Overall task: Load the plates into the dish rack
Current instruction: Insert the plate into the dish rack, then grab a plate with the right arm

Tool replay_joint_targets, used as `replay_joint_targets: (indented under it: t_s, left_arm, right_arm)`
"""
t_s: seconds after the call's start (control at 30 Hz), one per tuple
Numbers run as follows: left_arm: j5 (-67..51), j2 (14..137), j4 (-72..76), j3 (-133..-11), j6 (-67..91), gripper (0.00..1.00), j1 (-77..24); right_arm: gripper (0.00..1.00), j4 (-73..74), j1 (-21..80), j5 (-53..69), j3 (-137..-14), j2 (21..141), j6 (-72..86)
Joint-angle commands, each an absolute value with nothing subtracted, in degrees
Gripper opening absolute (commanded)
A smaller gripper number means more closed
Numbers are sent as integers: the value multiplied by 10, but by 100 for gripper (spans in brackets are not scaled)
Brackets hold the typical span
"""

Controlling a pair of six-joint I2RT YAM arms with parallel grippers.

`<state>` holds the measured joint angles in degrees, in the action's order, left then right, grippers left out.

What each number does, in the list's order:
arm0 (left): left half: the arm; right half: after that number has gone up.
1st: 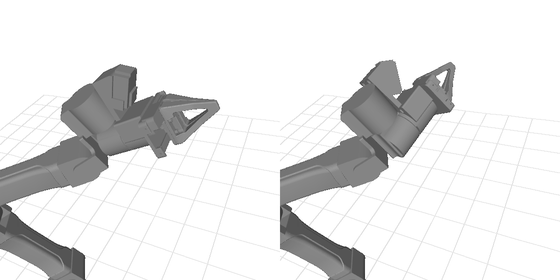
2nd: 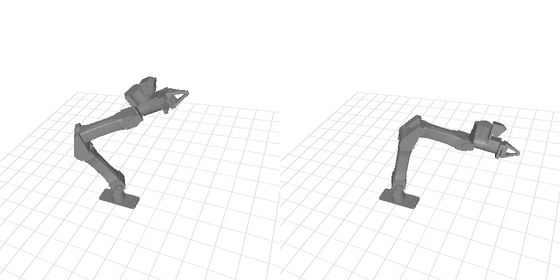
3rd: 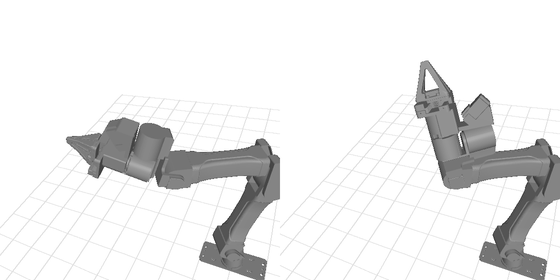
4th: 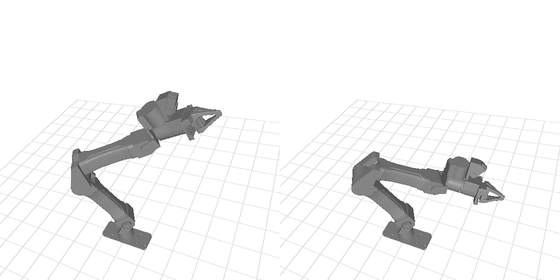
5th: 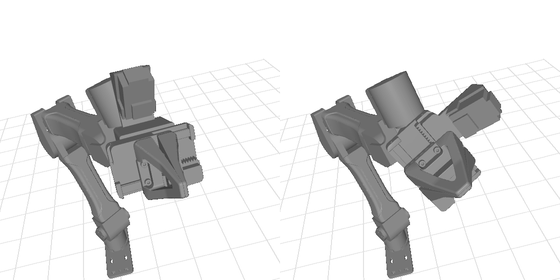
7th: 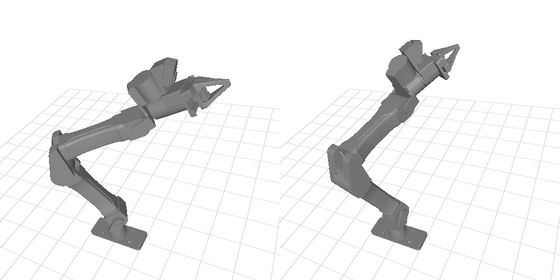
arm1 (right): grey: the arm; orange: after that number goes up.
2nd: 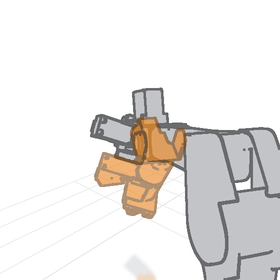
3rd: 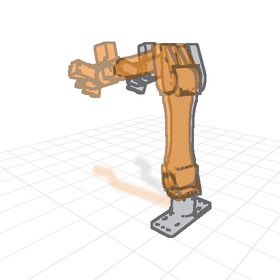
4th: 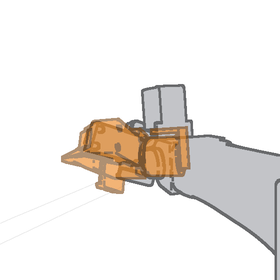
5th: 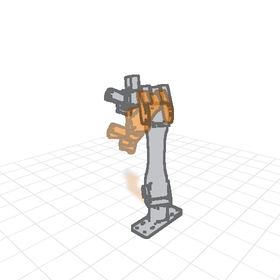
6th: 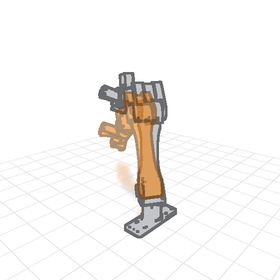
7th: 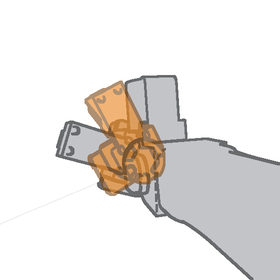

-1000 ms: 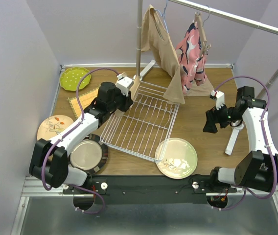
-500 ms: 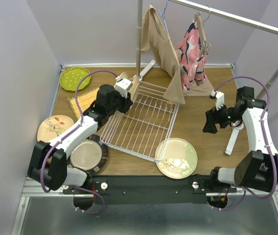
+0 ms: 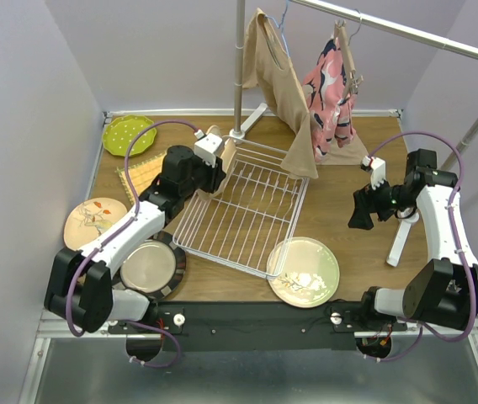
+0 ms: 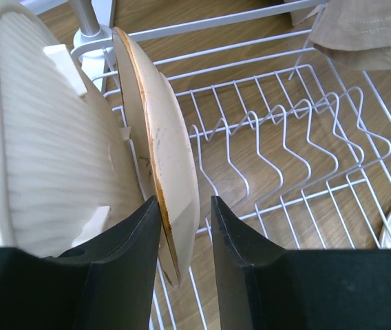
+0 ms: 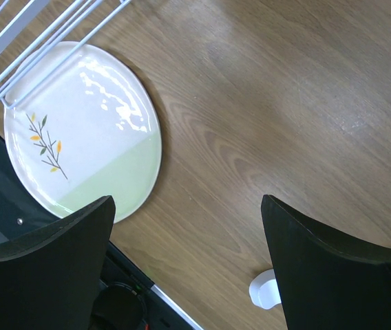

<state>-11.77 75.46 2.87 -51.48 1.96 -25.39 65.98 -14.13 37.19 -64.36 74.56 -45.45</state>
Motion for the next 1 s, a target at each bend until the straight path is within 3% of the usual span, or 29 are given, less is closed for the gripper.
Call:
replay_joint_targets:
  t_s: [0.0, 0.33, 0.97]
  left_arm:
    - [-121, 727, 54, -512, 13, 43, -257]
    - [-138, 686, 51, -533, 16, 51, -257]
    - [-123, 615, 22, -600, 44, 55, -252]
  right_arm:
    - [95, 653, -139, 390, -636, 743, -451]
    - [95, 653, -139, 391, -634, 740, -453]
    - [95, 658, -139, 406, -635, 741, -463]
